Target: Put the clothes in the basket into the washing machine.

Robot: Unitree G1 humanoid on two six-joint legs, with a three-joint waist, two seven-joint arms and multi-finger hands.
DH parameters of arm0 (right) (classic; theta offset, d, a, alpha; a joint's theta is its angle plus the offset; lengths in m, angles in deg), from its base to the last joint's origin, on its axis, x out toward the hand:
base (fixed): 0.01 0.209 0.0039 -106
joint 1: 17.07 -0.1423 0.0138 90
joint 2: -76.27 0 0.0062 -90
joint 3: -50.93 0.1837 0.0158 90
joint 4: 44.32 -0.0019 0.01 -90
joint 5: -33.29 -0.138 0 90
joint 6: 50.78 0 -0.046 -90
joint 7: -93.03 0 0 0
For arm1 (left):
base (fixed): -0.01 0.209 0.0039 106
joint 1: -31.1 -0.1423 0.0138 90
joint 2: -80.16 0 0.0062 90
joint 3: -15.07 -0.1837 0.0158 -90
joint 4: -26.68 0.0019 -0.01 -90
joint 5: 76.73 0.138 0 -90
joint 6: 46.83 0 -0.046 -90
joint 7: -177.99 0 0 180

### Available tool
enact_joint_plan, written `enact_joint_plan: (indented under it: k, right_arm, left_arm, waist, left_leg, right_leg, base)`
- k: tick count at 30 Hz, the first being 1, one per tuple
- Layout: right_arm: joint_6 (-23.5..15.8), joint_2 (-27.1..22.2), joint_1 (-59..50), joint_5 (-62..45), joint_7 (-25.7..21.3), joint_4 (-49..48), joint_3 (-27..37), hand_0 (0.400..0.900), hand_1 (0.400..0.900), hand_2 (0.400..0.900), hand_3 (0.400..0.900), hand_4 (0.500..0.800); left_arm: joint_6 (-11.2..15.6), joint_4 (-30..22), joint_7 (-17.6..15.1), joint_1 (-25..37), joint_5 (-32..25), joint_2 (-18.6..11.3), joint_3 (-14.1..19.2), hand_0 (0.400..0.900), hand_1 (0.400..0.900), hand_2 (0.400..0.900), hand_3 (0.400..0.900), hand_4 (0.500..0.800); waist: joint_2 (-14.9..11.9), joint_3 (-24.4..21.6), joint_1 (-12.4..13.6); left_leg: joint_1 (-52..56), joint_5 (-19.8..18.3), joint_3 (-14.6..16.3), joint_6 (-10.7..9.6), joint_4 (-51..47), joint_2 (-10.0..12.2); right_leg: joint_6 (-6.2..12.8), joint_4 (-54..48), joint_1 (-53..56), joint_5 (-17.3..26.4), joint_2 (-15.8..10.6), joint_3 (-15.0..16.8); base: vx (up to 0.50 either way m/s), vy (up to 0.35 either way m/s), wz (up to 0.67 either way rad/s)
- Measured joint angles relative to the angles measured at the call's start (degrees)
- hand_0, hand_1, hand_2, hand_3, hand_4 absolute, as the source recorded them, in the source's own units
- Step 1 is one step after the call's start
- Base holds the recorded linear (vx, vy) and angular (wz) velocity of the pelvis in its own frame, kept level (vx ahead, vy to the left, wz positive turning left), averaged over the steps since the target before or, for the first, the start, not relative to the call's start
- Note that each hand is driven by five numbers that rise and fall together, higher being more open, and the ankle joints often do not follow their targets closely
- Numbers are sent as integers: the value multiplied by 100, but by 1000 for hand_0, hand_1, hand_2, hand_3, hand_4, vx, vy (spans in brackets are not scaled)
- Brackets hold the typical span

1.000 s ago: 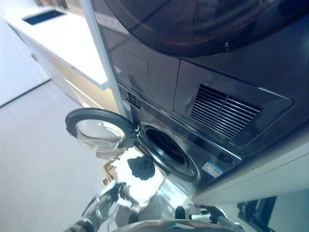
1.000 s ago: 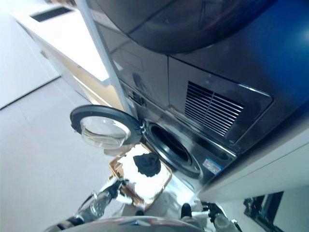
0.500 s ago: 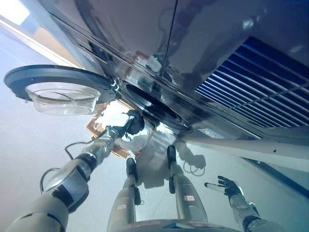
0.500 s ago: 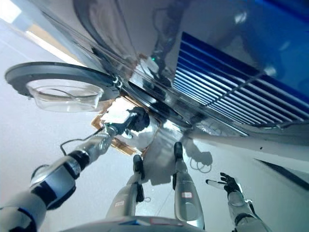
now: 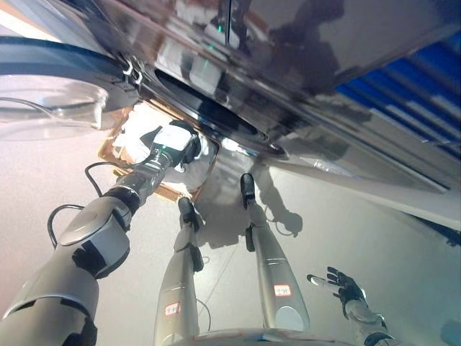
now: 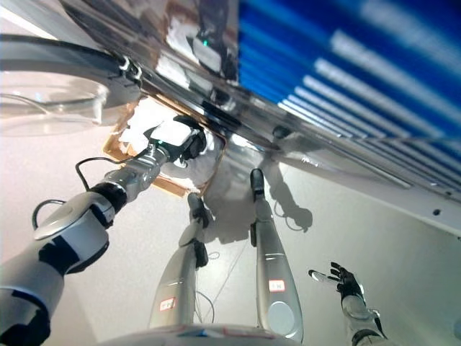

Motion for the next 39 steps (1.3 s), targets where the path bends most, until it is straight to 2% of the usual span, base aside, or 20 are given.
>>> enact_joint_plan:
  k: [6,11,20,29,39]
  right_arm:
    - [-129,-21,1,-337,80,-109,47,900,900,900,900,800]
    - [-159,-64,6,-517,175,-438,33,900,900,900,900,800]
    - [-228,-207,-1,-609,383,-880,-20,900,900,900,900,800]
    - [-202,-384,4,-825,527,-896,1,900,900,900,900,800]
    - [-73,-450,3,-933,540,-894,6,900,900,900,900,800]
  left_arm:
    - [-110,14,-62,279,225,-200,-10,900,900,900,900,800]
    - [-288,103,-140,489,439,-229,-2,900,900,900,900,800]
    - [-542,385,-235,469,733,-363,-10,900,900,900,900,800]
    - [-608,520,64,465,853,-342,-186,900,900,900,900,800]
    - [-316,499,603,438,824,-334,-337,900,900,900,900,800]
  waist:
    - [-26,6,-58]
    - [-23,-14,-108]
    - [-75,-582,-190]
    - [-322,-845,-324]
    - [-332,-856,-323]
  left_leg:
    - [-898,-229,42,56,752,37]
    - [-1429,-621,18,68,1559,227]
    - [-1926,-984,-59,61,2184,377]
    - [-2011,-1103,-61,90,2266,360]
    - [-2078,-1148,1,117,2280,353]
  right_leg:
    - [2,266,-730,42,26,147]
    - [32,438,-979,69,127,122]
    - [29,814,-1332,-92,284,70]
    - [58,879,-1420,-205,264,37]
    - [68,865,-1533,-212,252,138]
  base:
    - [5,-12,-3]
    - [67,-14,-6]
    - [-17,-5,0]
    - [3,5,-2]
    - [24,8,-10]
